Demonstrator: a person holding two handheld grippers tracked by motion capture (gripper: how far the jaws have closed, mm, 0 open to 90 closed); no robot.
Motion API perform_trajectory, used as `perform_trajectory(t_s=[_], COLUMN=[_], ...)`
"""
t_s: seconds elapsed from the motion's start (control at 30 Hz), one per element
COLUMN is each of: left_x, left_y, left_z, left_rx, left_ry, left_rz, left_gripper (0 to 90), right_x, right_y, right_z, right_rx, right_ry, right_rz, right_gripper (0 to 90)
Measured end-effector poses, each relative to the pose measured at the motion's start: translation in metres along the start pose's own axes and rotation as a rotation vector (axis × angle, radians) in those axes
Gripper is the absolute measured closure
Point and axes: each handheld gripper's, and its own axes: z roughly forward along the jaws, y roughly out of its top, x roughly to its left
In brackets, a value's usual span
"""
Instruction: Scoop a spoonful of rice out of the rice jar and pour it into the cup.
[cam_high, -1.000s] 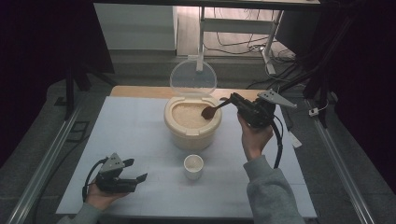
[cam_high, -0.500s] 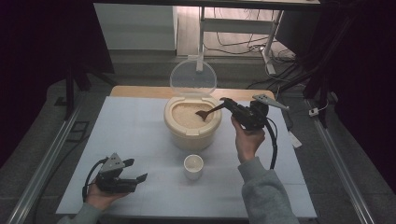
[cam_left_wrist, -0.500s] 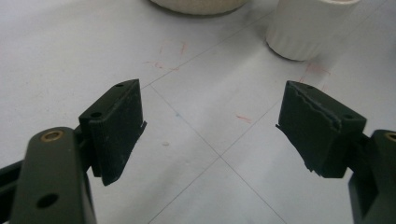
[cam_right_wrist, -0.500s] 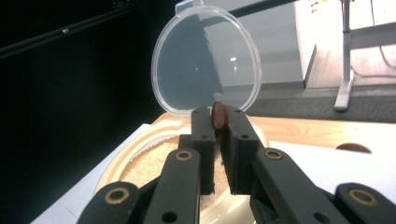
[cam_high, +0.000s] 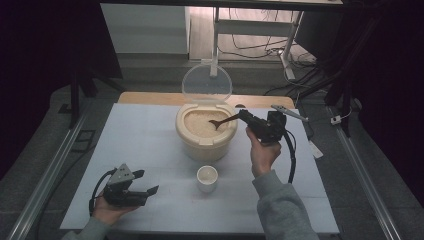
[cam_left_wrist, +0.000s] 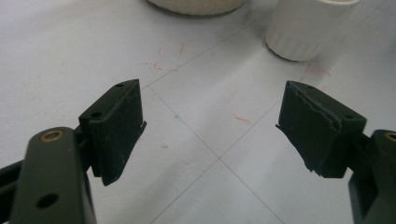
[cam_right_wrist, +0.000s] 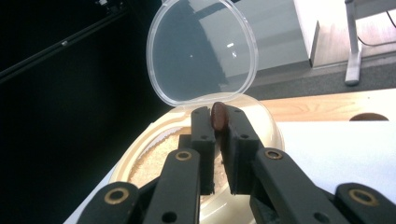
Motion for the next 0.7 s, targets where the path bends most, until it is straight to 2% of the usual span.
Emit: perform_trajectory(t_s=[0.03,0.17,0.2,0.23,0.27,0.3,0.33,0.5,0.67,0.7], left_x=[0.000,0.001,0.001,0.002,0.002,0.002,0.002,0.001,0.001,0.001], left_y=[0.000,-0.001,-0.001,-0.001,-0.001,-0.001,-0.001,-0.001,0.000,0.000], left_z=[0.000,0.000,0.000,0.000,-0.001,-0.001,-0.001,0.000,0.000,-0.001], left_rx=[0.000,0.001,0.001,0.000,-0.001,-0.002,-0.002,0.004,-0.002,-0.001], left_ry=[0.000,0.001,0.002,0.003,0.003,0.003,0.003,0.002,0.004,0.004], left_rz=[0.001,-0.001,-0.001,-0.001,-0.001,-0.001,-0.001,0.001,-0.001,-0.001], left_gripper=[21.7,21.7,21.7,21.7,21.7,21.7,21.7,21.7,21.7,21.7], right_x=[-0.002,-0.004,-0.004,-0.007,-0.007,-0.009,-0.009,-0.014,-0.025,-0.031], right_y=[0.000,-0.001,-0.001,-0.002,-0.002,-0.003,-0.003,-0.003,-0.005,-0.006], right_z=[0.000,0.000,0.001,0.000,0.000,-0.001,-0.001,-0.004,-0.005,-0.005], right_rx=[0.002,-0.002,-0.003,-0.004,-0.004,0.001,0.001,-0.011,-0.014,-0.021], right_ry=[0.003,0.002,0.000,0.001,0.001,-0.003,-0.003,0.010,0.025,0.028], right_rz=[0.027,0.049,0.061,0.093,0.093,0.123,0.123,0.185,0.288,0.343], right_gripper=[83.3,83.3,83.4,83.3,83.3,83.3,83.3,83.4,83.4,83.4])
